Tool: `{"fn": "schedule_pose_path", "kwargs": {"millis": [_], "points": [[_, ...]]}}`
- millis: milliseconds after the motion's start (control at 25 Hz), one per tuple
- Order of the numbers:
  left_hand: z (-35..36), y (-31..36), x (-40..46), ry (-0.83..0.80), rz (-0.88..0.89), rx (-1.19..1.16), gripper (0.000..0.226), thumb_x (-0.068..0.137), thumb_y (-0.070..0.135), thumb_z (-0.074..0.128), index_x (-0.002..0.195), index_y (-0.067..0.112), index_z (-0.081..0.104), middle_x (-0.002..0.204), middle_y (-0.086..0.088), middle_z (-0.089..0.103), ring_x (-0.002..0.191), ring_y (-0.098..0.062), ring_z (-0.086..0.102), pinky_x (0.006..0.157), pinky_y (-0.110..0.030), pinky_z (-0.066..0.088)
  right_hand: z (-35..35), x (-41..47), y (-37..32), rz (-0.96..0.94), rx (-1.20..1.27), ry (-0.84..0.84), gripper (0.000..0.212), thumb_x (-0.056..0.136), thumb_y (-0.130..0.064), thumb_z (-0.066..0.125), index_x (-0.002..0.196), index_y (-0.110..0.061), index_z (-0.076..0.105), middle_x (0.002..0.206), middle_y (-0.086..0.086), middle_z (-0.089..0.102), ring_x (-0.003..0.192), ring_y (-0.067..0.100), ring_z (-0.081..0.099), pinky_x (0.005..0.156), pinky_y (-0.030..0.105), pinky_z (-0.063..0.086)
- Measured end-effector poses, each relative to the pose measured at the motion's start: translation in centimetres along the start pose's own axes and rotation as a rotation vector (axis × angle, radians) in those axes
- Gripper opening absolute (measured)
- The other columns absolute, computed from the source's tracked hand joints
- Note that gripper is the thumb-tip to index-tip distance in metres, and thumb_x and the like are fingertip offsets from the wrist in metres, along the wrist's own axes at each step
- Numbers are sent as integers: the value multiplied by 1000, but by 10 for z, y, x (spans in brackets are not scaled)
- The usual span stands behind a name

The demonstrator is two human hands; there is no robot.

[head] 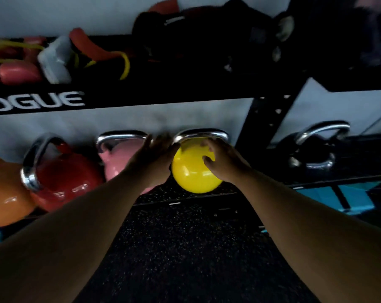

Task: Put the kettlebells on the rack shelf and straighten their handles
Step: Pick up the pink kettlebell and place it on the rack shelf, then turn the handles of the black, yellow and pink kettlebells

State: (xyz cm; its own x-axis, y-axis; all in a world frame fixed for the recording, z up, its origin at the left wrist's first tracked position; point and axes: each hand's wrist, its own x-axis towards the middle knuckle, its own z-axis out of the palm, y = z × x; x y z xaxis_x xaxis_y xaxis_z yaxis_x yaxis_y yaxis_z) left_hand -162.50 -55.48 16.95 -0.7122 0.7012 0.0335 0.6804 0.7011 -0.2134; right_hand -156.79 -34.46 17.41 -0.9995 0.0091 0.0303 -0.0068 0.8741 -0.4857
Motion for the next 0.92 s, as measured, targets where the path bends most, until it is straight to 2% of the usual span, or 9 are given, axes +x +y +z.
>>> {"fn": "schedule_pose_path", "kwargs": {"millis": [160, 320, 400, 480, 680, 800, 920], "points": [[-32, 107, 36, -18, 106, -11, 67, 76, 23, 57, 141, 15, 42, 145, -10, 45, 131, -33, 41, 104, -45, 36, -71, -65, 78, 77, -81, 60, 31, 88, -26, 56, 119, -24, 59, 123, 11, 63, 113, 34, 61, 93, 45, 50], [-68, 202, 71, -2, 218, 33, 53, 75, 22, 52, 129, 17, 50, 129, -7, 53, 117, -31, 50, 90, -42, 41, -132, -122, 148, 110, -132, 74, 29, 89, -27, 56, 117, -23, 60, 125, 8, 61, 113, 32, 60, 95, 45, 49], [-85, 245, 87, -5, 253, 18, 50, 76, 23, 52, 126, 18, 50, 124, -5, 54, 115, -30, 51, 89, -41, 42, -158, -147, 180, 155, -146, 93, 28, 88, -25, 56, 116, -23, 61, 125, 8, 61, 113, 33, 59, 95, 45, 48], [-97, 278, 105, 4, 262, 0, 51, 79, 23, 53, 129, 17, 49, 128, -6, 53, 119, -30, 50, 93, -41, 43, -176, -161, 209, 182, -172, 100, 28, 86, -24, 56, 113, -24, 62, 125, 7, 61, 113, 33, 58, 93, 45, 49], [-93, 308, 161, -22, 208, -41, 65, 86, 21, 50, 147, 17, 29, 146, -9, 40, 128, -30, 43, 100, -45, 42, -192, -148, 268, 193, -155, 115, 29, 88, -24, 56, 117, -24, 61, 130, 3, 60, 114, 28, 59, 94, 43, 48], [-77, 312, 210, -49, 155, -100, 58, 89, 25, 48, 145, 18, 33, 145, -9, 42, 127, -30, 44, 99, -45, 42, -189, -114, 302, 221, -138, 121, 29, 91, -29, 54, 119, -23, 59, 129, 8, 59, 113, 31, 58, 95, 46, 48], [-62, 311, 261, 22, 80, -221, 48, 93, 34, 46, 138, 18, 38, 137, -10, 46, 120, -32, 48, 92, -45, 44, -190, -69, 332, 252, -178, 139, 38, 95, -36, 48, 130, -22, 50, 134, 13, 50, 118, 34, 52, 95, 46, 47]]}}
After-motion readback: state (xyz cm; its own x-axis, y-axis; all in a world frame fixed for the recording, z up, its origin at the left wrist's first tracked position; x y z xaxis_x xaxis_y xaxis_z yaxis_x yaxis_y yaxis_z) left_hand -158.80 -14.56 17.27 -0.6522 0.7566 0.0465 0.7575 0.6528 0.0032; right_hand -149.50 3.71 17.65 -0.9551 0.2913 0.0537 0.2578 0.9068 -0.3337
